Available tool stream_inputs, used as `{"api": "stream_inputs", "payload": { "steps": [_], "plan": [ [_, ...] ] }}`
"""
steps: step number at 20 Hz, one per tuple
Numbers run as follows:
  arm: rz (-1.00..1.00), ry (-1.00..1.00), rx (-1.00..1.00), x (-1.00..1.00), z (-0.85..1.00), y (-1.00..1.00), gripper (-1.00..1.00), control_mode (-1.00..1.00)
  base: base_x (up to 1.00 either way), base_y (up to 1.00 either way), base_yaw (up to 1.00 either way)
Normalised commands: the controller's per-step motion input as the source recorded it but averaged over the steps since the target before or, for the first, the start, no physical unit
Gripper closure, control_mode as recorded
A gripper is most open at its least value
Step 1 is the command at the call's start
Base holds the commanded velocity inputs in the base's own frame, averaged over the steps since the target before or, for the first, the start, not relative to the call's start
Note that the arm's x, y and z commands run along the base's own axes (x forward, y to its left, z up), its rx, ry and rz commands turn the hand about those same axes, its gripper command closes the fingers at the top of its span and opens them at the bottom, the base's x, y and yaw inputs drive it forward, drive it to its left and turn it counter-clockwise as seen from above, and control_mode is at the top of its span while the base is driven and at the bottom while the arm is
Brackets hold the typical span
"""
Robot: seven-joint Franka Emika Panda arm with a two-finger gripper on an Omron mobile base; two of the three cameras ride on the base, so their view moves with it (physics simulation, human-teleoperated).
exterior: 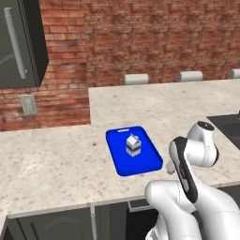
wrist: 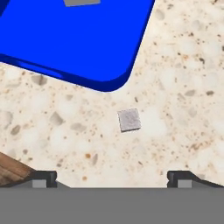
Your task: Take out the milk from the fridge and place it on the tray on the counter. Then take the sugar cube near the tray and place it in the tray.
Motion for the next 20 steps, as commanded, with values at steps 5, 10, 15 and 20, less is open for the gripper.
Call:
{"api": "stream_inputs", "payload": {
  "steps": [5,10,15,20],
  "plan": [
    [0.0,0.03,-0.01,0.01,-0.22,0.19,-1.0,-1.0,0.0,0.0,0.0],
    [0.01,0.2,-0.04,0.33,-0.26,0.11,-1.0,-1.0,0.0,0.0,0.0],
    [0.07,0.21,0.0,0.61,-0.01,0.0,-1.0,-1.0,0.0,0.0,0.0],
    [0.12,0.02,-0.02,0.3,-0.23,-0.01,-1.0,-1.0,0.0,0.0,0.0]
  ]
}}
